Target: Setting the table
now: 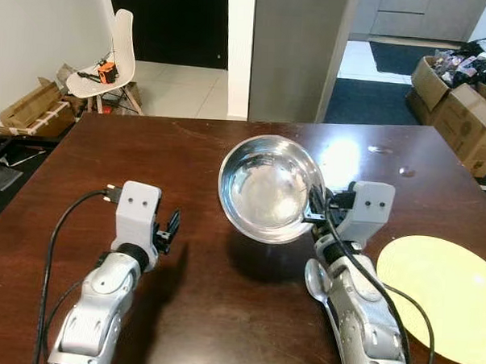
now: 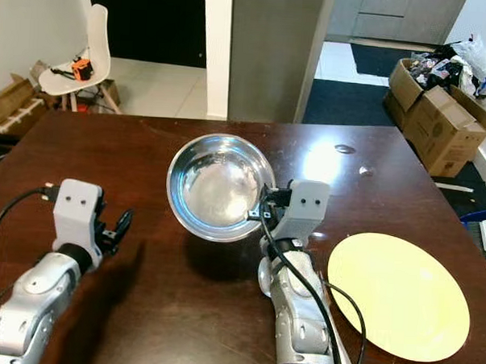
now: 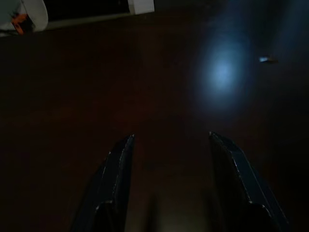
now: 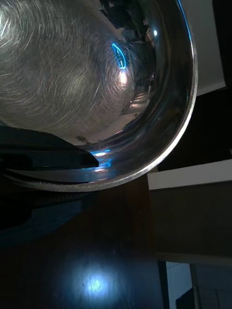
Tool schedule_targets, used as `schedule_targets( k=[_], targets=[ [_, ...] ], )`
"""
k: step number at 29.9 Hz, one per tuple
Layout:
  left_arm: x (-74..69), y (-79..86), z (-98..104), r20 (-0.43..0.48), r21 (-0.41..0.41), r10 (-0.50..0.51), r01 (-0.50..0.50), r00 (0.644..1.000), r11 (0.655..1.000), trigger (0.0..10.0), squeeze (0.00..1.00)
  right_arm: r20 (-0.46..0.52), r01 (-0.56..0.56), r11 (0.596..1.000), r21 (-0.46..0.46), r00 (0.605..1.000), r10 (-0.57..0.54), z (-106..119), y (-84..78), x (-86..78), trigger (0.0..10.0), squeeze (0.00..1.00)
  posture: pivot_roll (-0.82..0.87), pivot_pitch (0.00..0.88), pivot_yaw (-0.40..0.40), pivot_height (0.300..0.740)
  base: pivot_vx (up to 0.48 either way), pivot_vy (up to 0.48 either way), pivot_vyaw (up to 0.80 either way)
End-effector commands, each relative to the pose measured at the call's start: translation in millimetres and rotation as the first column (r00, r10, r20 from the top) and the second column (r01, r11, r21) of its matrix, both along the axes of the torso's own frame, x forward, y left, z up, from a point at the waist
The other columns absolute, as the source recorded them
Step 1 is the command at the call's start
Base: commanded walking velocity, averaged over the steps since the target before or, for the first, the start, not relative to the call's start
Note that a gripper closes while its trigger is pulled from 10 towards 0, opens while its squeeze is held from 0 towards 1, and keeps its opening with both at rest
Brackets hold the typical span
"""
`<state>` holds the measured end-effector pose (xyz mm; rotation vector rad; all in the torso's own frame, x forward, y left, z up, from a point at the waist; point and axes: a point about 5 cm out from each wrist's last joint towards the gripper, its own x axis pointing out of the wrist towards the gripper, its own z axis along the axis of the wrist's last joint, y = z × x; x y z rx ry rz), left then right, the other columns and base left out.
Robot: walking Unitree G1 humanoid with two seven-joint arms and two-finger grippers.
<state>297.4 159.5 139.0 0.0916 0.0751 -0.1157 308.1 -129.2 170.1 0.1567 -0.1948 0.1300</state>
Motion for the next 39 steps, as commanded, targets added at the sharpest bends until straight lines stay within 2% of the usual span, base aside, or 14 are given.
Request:
schedule_targets(
  k=[1,39],
  targets=[
    [-1.7,1.6,-5.8,-0.018,0.002,0.016,-0.016,1.0,1.0,10.0,0.0,0.027,0.0,1.0,0.007,1.0,0.0,5.5,2.1,-0.7,10.0,0.0,-0.02,0.0,0.092,0.74,0.0,0.0,0.0],
    [-0.7,1.1,-5.6,-0.012,0.0,0.03,-0.03,0.999,1.0,10.0,0.0,0.003,0.01,1.0,0.021,1.0,-0.01,1.5,1.5,0.5,10.0,0.0,-0.01,0.0,0.091,0.74,0.0,0.0,0.0]
  ],
)
